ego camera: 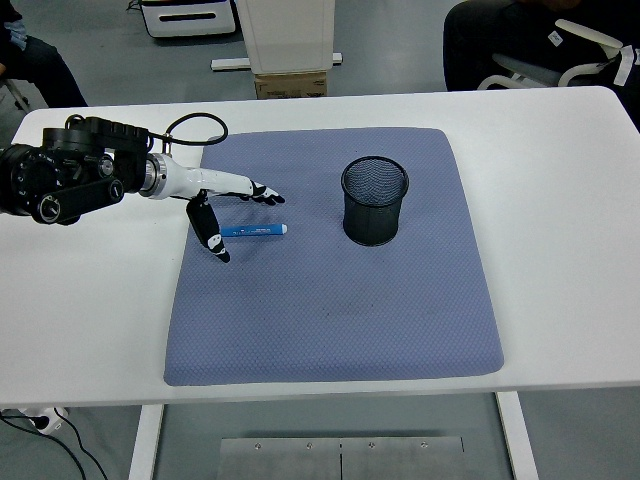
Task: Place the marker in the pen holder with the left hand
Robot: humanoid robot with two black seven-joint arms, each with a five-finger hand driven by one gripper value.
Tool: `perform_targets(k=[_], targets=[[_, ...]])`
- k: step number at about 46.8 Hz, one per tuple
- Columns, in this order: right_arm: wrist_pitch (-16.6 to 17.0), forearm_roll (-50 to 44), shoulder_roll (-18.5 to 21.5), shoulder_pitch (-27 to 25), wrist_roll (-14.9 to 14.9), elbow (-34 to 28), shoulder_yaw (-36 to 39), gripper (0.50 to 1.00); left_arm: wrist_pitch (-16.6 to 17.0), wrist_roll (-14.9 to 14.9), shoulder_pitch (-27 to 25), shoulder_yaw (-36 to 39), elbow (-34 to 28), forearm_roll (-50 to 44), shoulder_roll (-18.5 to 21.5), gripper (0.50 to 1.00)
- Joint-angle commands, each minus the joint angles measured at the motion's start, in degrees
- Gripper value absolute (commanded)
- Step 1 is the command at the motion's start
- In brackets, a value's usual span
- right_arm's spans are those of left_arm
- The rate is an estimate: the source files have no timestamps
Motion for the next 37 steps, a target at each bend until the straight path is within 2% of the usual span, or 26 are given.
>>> perform_targets(k=[1, 8, 20, 24, 30, 37], targets=[[0.0, 0.0, 0.0, 0.0, 0.0, 0.0, 0.0, 1.0, 0.0, 0.3, 0.1, 0.1, 0.1, 0.0, -0.1, 1.0], [0.0, 0.0, 0.0, 0.0, 0.0, 0.0, 0.0, 1.0, -0.1, 3.7, 0.1, 0.3, 0.1, 0.1, -0.1, 1.0], [0.0, 0.0, 0.0, 0.0, 0.0, 0.0, 0.0, 1.0, -0.1, 4.0, 0.2, 0.3, 0.1, 0.4, -0.9, 0.997], [0.0, 0.0, 0.0, 0.0, 0.0, 0.0, 0.0, 1.0, -0.1, 4.1, 0.1, 0.3, 0.1, 0.4, -1.2, 0.921], [0.0, 0.0, 0.0, 0.0, 0.0, 0.0, 0.0, 1.0, -0.3, 4.4, 0.1, 0.3, 0.1, 0.4, -1.3, 0.839], [0.0, 0.0, 0.0, 0.0, 0.0, 0.0, 0.0, 1.0, -0.4, 4.4, -0.1, 0.3, 0.1, 0.9, -1.3, 0.719]])
